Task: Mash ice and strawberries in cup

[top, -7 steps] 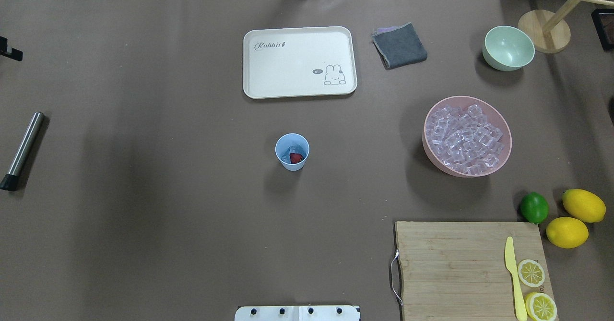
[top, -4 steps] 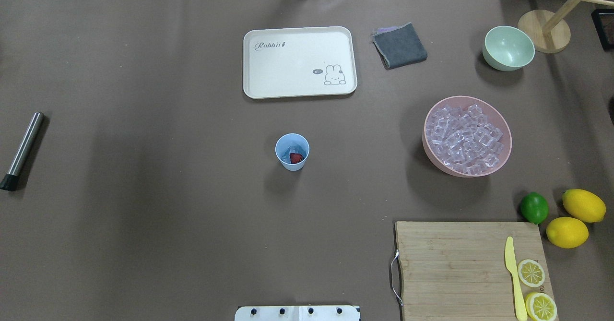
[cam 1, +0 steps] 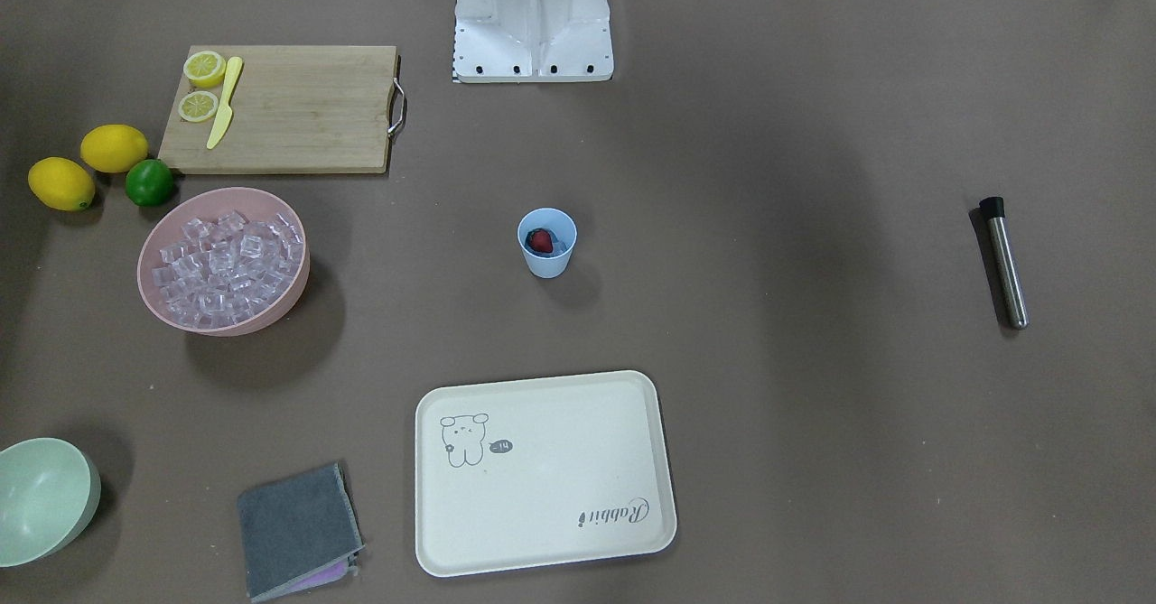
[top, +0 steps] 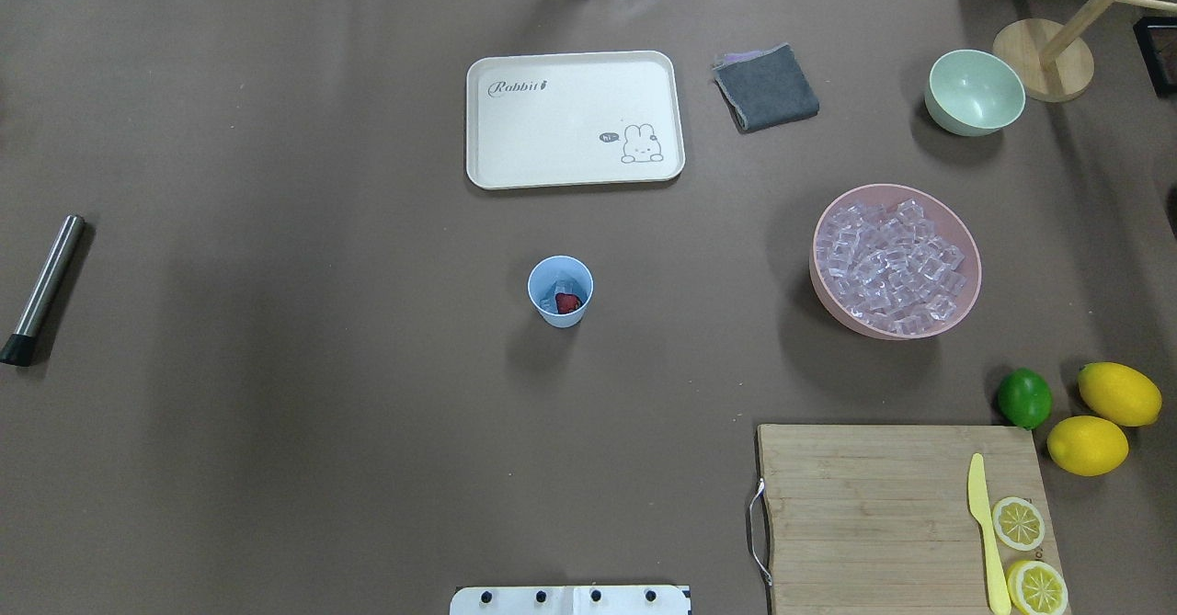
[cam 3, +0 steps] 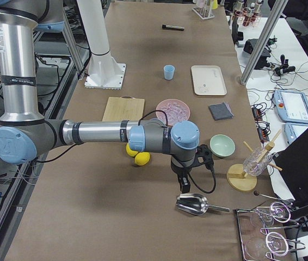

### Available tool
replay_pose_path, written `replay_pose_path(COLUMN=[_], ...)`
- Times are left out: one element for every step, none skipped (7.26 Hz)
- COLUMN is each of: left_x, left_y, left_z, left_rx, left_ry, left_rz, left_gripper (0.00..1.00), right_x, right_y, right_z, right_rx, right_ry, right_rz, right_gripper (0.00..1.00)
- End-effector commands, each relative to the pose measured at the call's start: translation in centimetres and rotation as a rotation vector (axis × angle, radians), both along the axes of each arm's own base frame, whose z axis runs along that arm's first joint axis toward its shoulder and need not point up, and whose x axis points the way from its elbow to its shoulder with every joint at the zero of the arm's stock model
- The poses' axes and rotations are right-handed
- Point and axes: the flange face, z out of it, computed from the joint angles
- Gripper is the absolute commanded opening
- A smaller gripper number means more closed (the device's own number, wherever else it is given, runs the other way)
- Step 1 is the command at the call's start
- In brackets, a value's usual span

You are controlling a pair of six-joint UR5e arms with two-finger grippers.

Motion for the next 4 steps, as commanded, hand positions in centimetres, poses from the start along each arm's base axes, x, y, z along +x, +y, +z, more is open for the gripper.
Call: replay_pose_path(left_x=[0.0, -0.4, -0.4, -0.4], left_y=[0.0, 2.5, 3.3, 3.7], left_z=[0.3, 3.0, 5.0, 5.6], left_rx=[-0.028, -0.030, -0.044, -0.043], left_ry=[-0.056, -0.163, -0.216, -0.227], left_rz=[-0.005, -0.023, -0.019, -0.011], left_gripper=[0.98, 0.98, 0.98, 0.98], right_x=[0.0, 0.0, 0.0, 0.0], right_y=[-0.1, -0.2, -0.2, -0.4], right_z=[-0.2, -0.2, -0.1, 0.0], right_rx=[0.002, 0.003, 0.000, -0.004], right_ry=[0.000, 0.000, 0.001, 0.001], right_rz=[0.001, 0.001, 0.001, 0.000], right_gripper=[0.99, 0.99, 0.99, 0.99])
